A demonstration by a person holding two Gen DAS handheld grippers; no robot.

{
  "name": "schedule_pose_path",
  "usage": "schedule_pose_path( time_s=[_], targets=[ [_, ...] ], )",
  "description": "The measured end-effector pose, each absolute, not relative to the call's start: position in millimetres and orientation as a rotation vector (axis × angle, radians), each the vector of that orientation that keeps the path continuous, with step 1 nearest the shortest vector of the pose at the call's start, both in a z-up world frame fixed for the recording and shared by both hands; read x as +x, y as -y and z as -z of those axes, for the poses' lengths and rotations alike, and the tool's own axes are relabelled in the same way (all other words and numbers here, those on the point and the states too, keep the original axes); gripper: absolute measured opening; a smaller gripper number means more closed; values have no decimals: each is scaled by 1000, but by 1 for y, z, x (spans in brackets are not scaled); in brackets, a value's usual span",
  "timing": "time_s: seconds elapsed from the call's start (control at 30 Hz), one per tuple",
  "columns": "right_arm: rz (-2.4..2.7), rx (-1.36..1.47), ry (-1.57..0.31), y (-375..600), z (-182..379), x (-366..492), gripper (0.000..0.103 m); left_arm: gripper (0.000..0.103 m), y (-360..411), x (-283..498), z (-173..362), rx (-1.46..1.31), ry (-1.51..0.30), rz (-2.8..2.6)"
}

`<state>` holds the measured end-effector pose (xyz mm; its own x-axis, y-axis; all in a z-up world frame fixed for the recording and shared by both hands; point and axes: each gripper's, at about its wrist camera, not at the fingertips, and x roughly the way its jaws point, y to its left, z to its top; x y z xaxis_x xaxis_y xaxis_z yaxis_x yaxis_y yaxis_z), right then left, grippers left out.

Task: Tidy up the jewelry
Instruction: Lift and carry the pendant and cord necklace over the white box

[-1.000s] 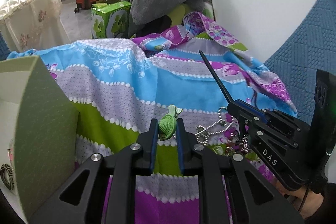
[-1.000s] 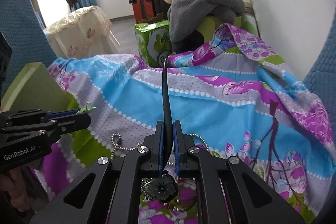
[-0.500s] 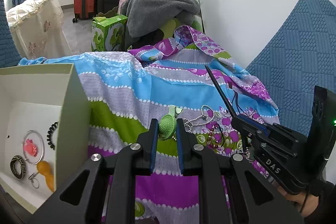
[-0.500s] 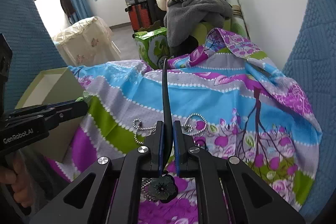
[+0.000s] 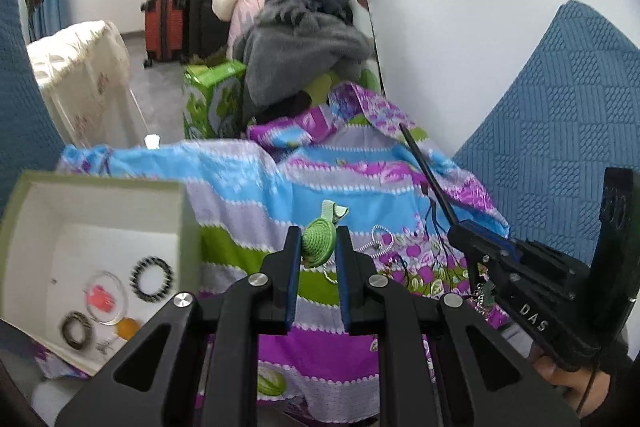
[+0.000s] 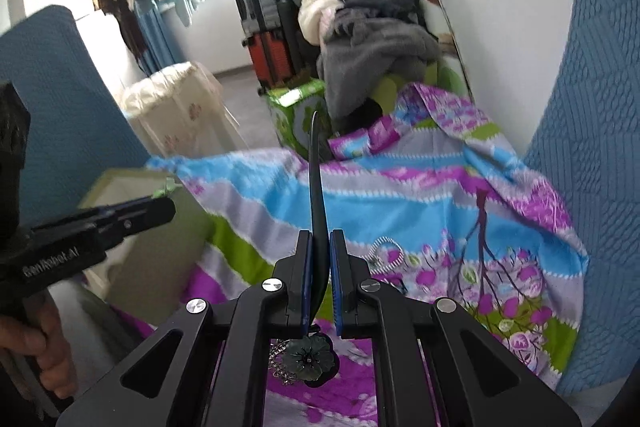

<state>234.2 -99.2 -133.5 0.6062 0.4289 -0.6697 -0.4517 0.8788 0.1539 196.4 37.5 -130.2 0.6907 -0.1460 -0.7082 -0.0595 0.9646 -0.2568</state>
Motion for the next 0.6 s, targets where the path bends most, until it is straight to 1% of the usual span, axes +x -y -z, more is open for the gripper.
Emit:
schedule_pose_path(
  time_s=[0.3,0.6],
  targets=[
    [-589,-30,-673,58,77,234,6,17,-77,182,90,-247,-752,-38],
    [-714,-74,-621,-12,51,223,6,17,-126,162,73,-238,-726,-141]
  ],
)
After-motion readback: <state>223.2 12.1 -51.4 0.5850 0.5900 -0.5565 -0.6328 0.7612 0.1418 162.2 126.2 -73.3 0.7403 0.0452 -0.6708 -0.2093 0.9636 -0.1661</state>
